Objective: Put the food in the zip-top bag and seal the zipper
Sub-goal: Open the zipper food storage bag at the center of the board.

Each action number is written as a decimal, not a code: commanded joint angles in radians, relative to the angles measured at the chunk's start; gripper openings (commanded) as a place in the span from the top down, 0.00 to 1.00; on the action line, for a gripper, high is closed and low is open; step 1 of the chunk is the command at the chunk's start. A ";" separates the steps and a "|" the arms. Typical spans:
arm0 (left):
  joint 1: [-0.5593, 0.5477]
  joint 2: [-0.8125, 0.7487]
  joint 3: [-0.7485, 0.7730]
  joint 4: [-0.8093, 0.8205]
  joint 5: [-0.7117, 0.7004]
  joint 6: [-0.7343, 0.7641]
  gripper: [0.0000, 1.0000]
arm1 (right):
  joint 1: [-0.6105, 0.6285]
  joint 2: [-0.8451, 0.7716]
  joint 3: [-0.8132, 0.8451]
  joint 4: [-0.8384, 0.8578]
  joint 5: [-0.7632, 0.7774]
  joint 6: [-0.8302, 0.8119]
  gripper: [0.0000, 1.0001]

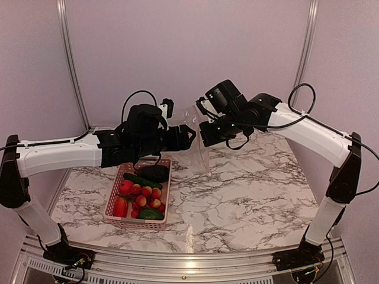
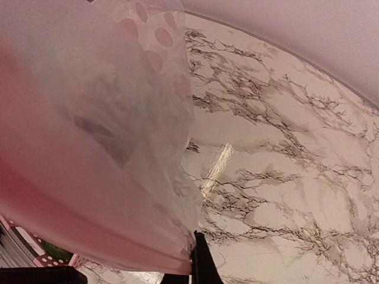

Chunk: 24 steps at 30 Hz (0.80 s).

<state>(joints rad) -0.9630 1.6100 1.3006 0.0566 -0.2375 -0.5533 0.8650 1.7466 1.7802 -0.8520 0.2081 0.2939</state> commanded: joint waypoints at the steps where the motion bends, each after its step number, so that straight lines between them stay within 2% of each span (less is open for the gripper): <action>1: -0.019 0.029 0.049 0.000 -0.049 0.024 0.19 | -0.041 -0.019 0.057 -0.057 -0.098 0.101 1.00; 4: -0.036 0.052 0.076 -0.013 -0.102 0.042 0.19 | -0.048 -0.030 0.062 -0.056 -0.127 0.141 1.00; 9: -0.052 0.126 0.160 -0.054 -0.123 0.063 0.25 | -0.049 -0.029 0.065 -0.064 -0.157 0.172 1.00; 12: -0.074 0.170 0.219 -0.114 -0.146 0.091 0.28 | -0.050 -0.031 0.068 -0.070 -0.162 0.192 1.00; 15: -0.090 0.204 0.280 -0.201 -0.226 0.074 0.29 | -0.053 -0.037 0.079 -0.071 -0.160 0.206 1.00; 24: -0.095 0.220 0.246 -0.181 -0.260 0.095 0.55 | -0.055 -0.052 0.091 -0.083 -0.190 0.231 1.00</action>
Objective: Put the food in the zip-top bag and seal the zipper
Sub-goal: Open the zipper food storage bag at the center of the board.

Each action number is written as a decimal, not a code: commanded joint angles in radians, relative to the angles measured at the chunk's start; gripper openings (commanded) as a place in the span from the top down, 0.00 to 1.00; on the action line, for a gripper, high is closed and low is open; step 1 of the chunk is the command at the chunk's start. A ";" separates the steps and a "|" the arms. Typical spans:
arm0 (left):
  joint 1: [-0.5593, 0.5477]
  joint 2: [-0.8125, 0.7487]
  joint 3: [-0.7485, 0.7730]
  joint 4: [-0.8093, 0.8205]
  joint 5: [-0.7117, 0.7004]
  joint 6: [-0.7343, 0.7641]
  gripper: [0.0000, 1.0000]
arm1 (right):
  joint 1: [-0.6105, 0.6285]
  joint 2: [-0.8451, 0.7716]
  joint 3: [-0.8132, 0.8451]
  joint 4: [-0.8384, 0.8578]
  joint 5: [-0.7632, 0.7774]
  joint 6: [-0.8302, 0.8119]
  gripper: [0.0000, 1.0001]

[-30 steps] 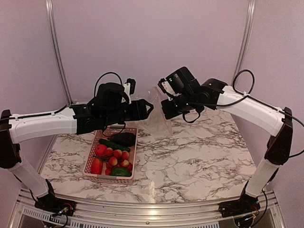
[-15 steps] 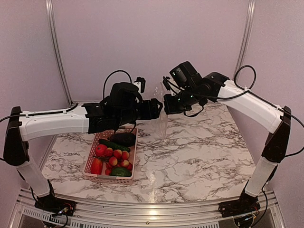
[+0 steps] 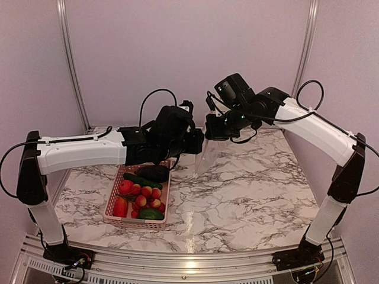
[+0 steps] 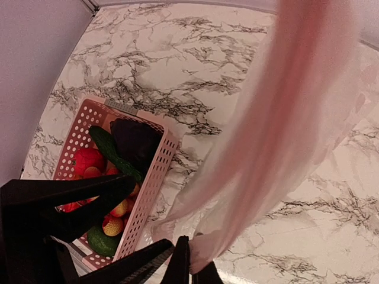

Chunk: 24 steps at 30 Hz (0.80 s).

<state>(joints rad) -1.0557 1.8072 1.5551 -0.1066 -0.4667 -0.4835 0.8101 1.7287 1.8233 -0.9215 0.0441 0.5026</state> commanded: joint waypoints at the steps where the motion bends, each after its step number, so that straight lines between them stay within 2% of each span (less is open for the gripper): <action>1: -0.002 0.026 -0.009 -0.010 -0.026 0.031 0.56 | -0.001 -0.035 0.048 -0.016 -0.032 0.019 1.00; 4: 0.003 0.027 -0.014 0.040 0.013 0.044 0.60 | 0.000 -0.026 0.067 -0.039 -0.033 0.008 1.00; 7: 0.007 0.025 -0.037 0.131 0.083 0.065 0.75 | -0.001 -0.010 0.106 -0.087 -0.033 -0.007 1.00; 10: 0.010 0.043 -0.010 0.133 0.118 0.055 0.89 | -0.003 -0.008 0.120 -0.128 0.009 -0.015 1.00; 12: 0.010 0.043 -0.004 0.140 0.122 0.024 0.94 | -0.003 -0.013 0.109 -0.136 0.063 -0.010 1.00; 13: 0.010 0.041 -0.003 0.156 0.125 0.010 0.97 | -0.004 -0.017 0.100 -0.129 0.077 -0.005 0.96; 15: 0.010 0.041 0.004 0.170 0.139 -0.014 1.00 | -0.006 -0.024 0.080 -0.094 0.086 -0.003 0.90; 20: 0.011 0.046 0.034 0.182 0.168 -0.054 1.00 | -0.006 0.002 0.098 -0.050 0.104 0.004 0.79; 24: 0.013 0.044 0.033 0.185 0.181 -0.077 1.00 | -0.006 0.013 0.109 -0.040 0.142 0.006 0.80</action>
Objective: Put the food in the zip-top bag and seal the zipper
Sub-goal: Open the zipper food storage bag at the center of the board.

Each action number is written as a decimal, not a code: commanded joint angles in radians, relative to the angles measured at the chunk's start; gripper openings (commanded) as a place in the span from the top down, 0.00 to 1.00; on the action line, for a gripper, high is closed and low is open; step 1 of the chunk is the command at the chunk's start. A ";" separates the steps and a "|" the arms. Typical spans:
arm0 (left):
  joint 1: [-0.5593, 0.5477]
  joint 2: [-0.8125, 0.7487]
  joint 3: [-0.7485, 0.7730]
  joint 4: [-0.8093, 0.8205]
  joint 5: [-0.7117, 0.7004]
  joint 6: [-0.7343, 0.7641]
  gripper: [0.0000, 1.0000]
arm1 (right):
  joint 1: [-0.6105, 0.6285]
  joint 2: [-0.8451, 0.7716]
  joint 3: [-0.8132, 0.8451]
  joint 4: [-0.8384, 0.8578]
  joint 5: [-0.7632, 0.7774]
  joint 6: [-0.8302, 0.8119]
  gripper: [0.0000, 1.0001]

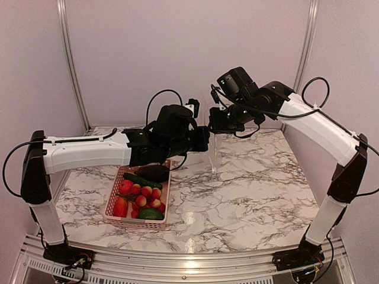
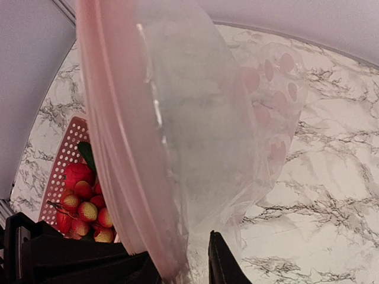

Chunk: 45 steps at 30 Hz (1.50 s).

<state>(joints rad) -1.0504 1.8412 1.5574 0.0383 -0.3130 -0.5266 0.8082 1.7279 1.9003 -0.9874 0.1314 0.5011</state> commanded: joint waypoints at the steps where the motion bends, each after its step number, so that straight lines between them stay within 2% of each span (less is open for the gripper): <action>1: 0.007 0.009 0.028 0.039 0.027 -0.038 1.00 | -0.004 0.011 0.027 0.028 0.069 0.008 0.80; 7: 0.013 -0.005 0.009 0.025 0.002 -0.058 1.00 | -0.005 0.001 -0.015 0.033 0.139 -0.010 0.82; 11: 0.025 -0.009 0.017 -0.100 -0.110 -0.115 1.00 | -0.006 0.005 -0.004 0.004 0.193 -0.026 1.00; 13: 0.039 -0.024 -0.005 -0.137 -0.155 -0.164 1.00 | -0.008 -0.001 0.004 -0.018 0.232 -0.034 1.00; 17: 0.064 -0.071 -0.087 -0.103 -0.169 -0.219 1.00 | -0.022 -0.022 -0.023 -0.033 0.270 -0.048 1.00; 28: 0.091 -0.043 -0.074 -0.208 -0.171 -0.327 1.00 | -0.091 -0.085 -0.115 -0.005 0.252 -0.036 1.00; 30: 0.107 -0.052 -0.102 -0.169 -0.134 -0.347 1.00 | -0.100 -0.088 -0.114 0.000 0.246 -0.048 1.00; 33: 0.116 -0.066 -0.148 -0.015 -0.046 -0.285 1.00 | -0.101 -0.090 -0.119 0.024 0.215 -0.070 1.00; 34: 0.116 -0.066 -0.154 0.042 -0.008 -0.251 0.93 | -0.101 -0.088 -0.119 0.027 0.206 -0.074 1.00; 37: 0.116 -0.058 -0.147 0.160 0.125 -0.155 0.58 | -0.101 -0.085 -0.117 0.040 0.183 -0.088 1.00; 41: 0.116 -0.074 -0.157 0.261 0.288 -0.087 0.35 | -0.102 -0.079 -0.102 0.035 0.191 -0.117 1.00; 44: 0.116 -0.125 -0.185 0.245 0.302 -0.052 0.15 | -0.112 -0.069 -0.078 0.005 0.224 -0.152 1.00; 45: 0.116 -0.149 -0.204 0.243 0.302 -0.038 0.04 | -0.125 -0.069 -0.073 -0.004 0.228 -0.161 1.00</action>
<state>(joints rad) -0.9340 1.7920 1.4010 0.2180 -0.1043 -0.6540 0.7136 1.6585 1.7802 -0.9630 0.3260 0.3927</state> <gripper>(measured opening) 0.821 0.003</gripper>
